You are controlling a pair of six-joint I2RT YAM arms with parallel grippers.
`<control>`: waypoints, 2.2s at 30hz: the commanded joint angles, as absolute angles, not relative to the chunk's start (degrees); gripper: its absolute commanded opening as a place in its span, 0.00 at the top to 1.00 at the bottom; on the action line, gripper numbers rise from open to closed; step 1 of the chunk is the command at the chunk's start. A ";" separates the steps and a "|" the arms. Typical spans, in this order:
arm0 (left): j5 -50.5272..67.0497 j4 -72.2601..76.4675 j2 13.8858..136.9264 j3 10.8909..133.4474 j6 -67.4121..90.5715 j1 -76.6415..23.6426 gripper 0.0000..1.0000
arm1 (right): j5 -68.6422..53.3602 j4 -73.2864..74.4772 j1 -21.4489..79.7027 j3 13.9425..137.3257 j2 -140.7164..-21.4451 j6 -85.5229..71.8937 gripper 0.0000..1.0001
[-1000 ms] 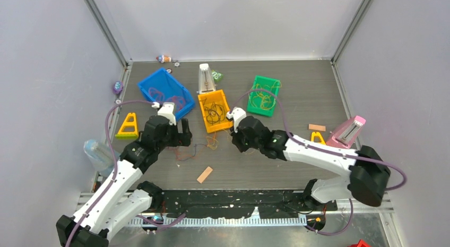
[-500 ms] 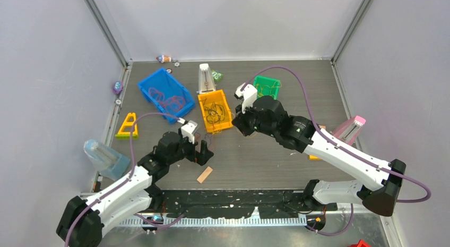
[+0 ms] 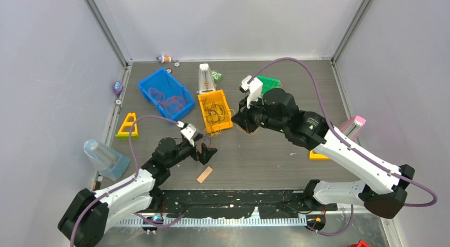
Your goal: Untangle the cables
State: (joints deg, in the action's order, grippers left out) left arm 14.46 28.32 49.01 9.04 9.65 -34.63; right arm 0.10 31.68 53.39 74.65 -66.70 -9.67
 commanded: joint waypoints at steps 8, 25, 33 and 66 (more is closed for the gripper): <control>13.58 52.92 63.51 10.17 11.60 -34.93 0.08 | -5.08 31.03 52.47 80.97 -63.37 -12.49 0.95; 4.88 43.42 54.12 6.36 12.29 -34.74 1.00 | 14.76 38.45 30.54 83.48 -51.05 -10.77 0.95; -2.85 21.69 41.53 8.40 12.81 -32.89 1.00 | 25.77 38.65 27.40 84.87 -50.84 -7.39 0.95; -10.73 -8.61 29.27 21.11 27.02 -23.03 1.00 | 18.79 25.77 25.30 81.52 -75.37 -13.14 0.95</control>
